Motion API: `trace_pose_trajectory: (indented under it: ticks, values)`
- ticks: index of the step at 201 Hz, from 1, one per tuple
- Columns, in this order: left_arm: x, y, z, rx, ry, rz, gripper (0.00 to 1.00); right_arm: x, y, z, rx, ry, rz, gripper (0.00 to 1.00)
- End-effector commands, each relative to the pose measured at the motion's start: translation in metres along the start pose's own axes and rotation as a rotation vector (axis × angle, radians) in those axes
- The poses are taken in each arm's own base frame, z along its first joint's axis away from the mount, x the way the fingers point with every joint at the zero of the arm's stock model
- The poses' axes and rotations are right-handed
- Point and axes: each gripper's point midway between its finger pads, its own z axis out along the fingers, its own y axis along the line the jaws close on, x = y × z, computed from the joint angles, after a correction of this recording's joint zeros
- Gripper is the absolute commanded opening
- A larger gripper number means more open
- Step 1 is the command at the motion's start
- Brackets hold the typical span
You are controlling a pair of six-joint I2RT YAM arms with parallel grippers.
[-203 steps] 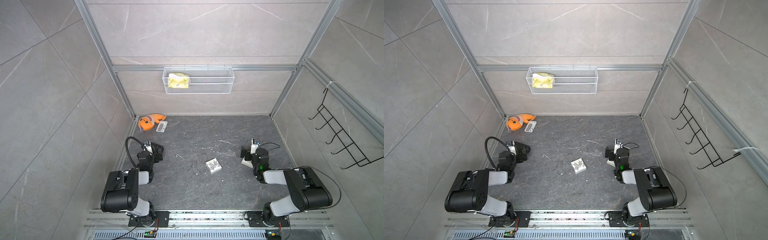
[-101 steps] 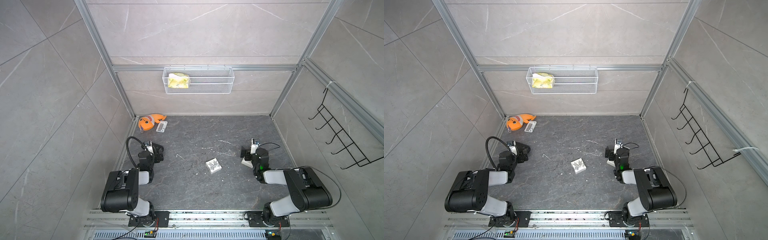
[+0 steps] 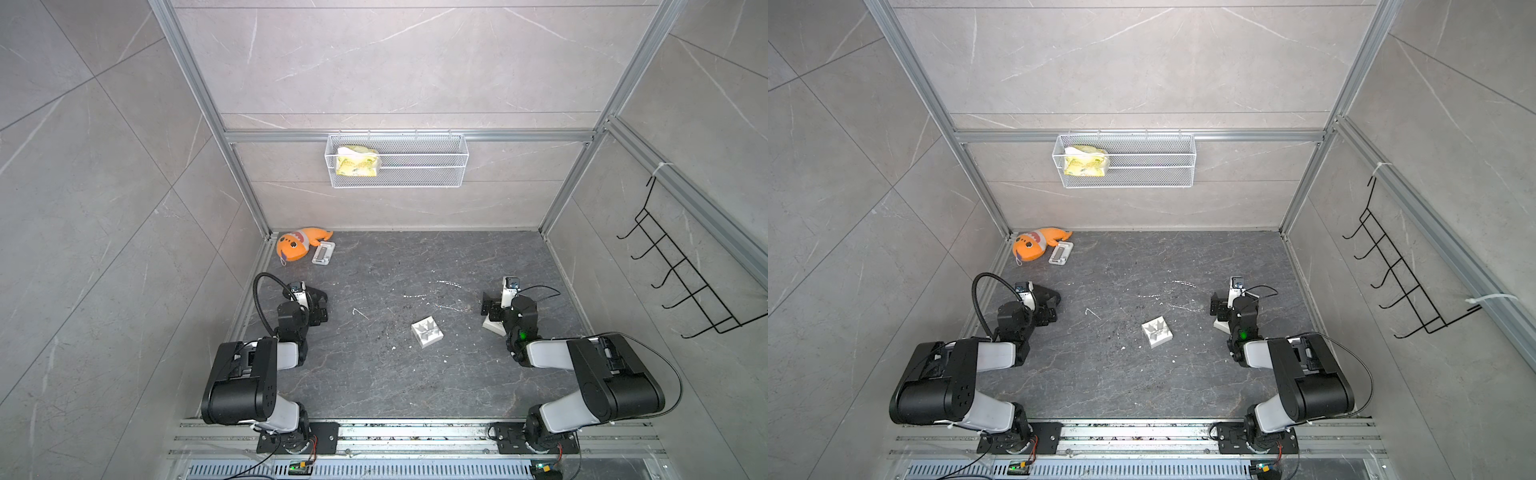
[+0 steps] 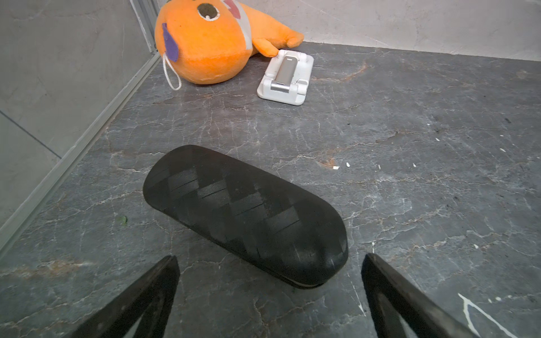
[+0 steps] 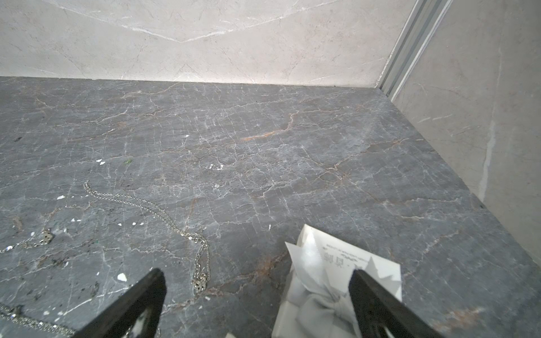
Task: Take the necklace out of the lift-off lid jewelry box
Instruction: Reset both arms
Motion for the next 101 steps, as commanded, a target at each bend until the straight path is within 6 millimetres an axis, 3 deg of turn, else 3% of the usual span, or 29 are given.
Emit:
trace_pose_trajectory:
  ticks: [1, 26, 101]
  values:
    - [-0.015, 0.007, 0.001, -0.036, -0.044, 0.01, 1.0, -0.002, 0.0, -0.001, -0.004, -0.014, 0.011, 0.99]
    - [-0.015, 0.027, -0.001, -0.153, -0.058, -0.038, 1.0, -0.003, -0.001, -0.001, -0.002, -0.015, 0.011, 0.99]
    - [-0.015, 0.027, -0.001, -0.154, -0.056, -0.038, 1.0, -0.003, 0.0, 0.0, -0.005, -0.012, 0.011, 0.99]
